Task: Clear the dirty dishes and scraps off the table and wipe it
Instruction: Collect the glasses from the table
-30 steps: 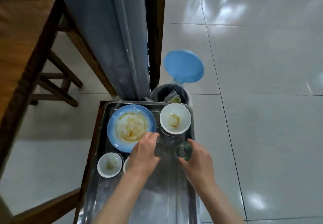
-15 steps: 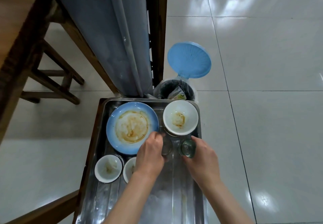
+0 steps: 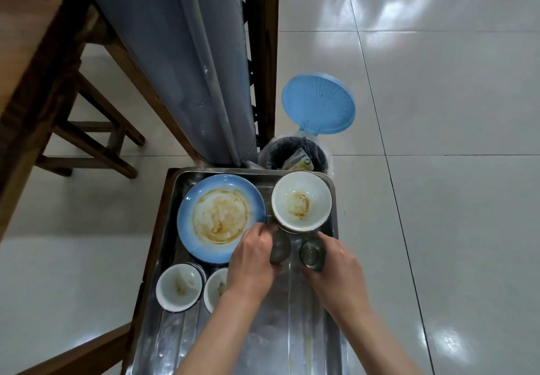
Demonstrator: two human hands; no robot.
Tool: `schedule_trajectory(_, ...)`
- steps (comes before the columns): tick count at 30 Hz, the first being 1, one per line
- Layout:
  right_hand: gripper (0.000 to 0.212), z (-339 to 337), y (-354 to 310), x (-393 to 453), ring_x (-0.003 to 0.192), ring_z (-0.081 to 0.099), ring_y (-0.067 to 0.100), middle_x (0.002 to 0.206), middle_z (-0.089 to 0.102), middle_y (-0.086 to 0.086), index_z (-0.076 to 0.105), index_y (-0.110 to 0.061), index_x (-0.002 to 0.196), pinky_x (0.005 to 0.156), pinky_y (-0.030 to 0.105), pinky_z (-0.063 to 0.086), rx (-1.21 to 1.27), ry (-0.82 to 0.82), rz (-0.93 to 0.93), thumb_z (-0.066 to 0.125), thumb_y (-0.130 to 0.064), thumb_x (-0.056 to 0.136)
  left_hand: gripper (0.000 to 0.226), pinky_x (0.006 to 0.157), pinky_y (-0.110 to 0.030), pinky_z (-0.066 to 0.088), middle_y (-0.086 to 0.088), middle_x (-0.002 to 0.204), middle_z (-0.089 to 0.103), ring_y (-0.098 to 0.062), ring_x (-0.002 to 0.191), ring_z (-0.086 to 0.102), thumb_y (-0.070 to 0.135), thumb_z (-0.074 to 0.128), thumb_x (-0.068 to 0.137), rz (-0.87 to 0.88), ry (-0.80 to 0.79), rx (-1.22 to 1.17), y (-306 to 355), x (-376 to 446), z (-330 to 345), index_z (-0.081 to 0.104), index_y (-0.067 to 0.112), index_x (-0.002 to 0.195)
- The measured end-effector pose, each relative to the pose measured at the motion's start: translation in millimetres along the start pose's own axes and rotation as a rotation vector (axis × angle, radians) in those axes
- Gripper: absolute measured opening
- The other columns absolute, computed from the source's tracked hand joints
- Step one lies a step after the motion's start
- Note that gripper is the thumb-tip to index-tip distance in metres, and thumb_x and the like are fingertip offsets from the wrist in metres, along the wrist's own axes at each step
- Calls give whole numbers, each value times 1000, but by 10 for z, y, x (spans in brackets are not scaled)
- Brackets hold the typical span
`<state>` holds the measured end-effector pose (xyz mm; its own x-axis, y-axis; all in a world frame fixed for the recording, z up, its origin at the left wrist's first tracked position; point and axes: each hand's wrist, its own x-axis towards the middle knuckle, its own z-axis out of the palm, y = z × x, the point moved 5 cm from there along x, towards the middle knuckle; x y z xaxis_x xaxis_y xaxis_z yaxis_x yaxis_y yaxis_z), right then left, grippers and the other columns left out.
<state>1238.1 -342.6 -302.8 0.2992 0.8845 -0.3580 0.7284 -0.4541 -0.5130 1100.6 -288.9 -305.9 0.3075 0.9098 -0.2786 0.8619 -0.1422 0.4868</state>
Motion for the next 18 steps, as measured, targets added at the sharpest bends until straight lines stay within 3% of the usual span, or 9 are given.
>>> schedule_trajectory(8, 69, -52, 40, -48, 113, 56, 23, 127, 59, 3, 49, -12, 132, 86, 28, 43, 24, 33, 18, 76, -18, 69, 76, 89, -24, 38, -2, 120, 54, -20, 112, 51, 22, 84, 62, -6, 4, 1, -3, -44, -48, 50, 13, 129)
schedule_trajectory(12, 75, -142, 27, -104, 117, 52, 21, 132, 54, 0, 42, -13, 138, 88, 24, 40, -15, 10, 26, 75, -18, 70, 73, 87, -20, 36, 1, 120, 52, -18, 112, 49, 24, 84, 63, -11, -11, 11, -17, -93, -147, 50, 13, 126)
schedule_trajectory(18, 85, -421, -108, -293, 123, 48, 18, 139, 49, -1, 36, -16, 142, 96, 23, 37, -35, 21, 16, 79, -23, 69, 93, 99, -22, 34, 4, 137, 44, -14, 126, 40, 28, 84, 63, -17, 6, -42, -27, -280, -483, 37, 19, 141)
